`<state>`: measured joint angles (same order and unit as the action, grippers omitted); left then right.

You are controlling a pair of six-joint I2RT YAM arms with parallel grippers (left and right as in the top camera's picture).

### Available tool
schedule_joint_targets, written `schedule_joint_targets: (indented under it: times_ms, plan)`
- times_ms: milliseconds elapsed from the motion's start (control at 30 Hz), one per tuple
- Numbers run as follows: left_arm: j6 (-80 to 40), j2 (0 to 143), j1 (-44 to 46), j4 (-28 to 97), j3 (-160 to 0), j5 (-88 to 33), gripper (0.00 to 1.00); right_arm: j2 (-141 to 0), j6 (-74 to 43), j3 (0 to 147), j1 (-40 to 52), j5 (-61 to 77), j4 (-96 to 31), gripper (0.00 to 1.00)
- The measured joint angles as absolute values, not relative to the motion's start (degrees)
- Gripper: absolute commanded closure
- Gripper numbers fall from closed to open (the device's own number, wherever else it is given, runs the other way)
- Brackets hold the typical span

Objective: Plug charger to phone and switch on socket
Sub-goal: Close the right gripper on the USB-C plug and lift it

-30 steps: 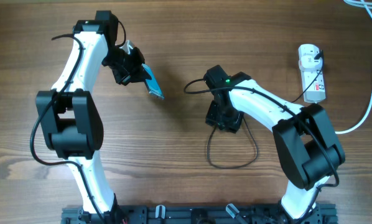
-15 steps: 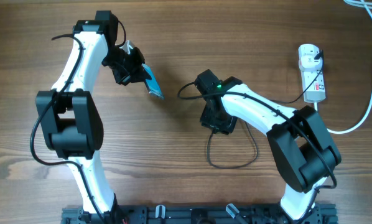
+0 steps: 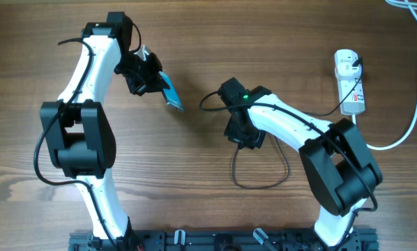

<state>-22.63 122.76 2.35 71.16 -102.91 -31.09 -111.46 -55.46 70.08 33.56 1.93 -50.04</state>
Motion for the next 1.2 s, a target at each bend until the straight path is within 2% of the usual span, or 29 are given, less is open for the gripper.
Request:
schedule_joint_targets:
  times_ms: [1200]
  plan:
    - [-22.6,122.8,2.3,71.2,-102.9,-31.1,0.96,-111.5,-56.4,70.1,33.6,-0.1,-49.6,0.84]
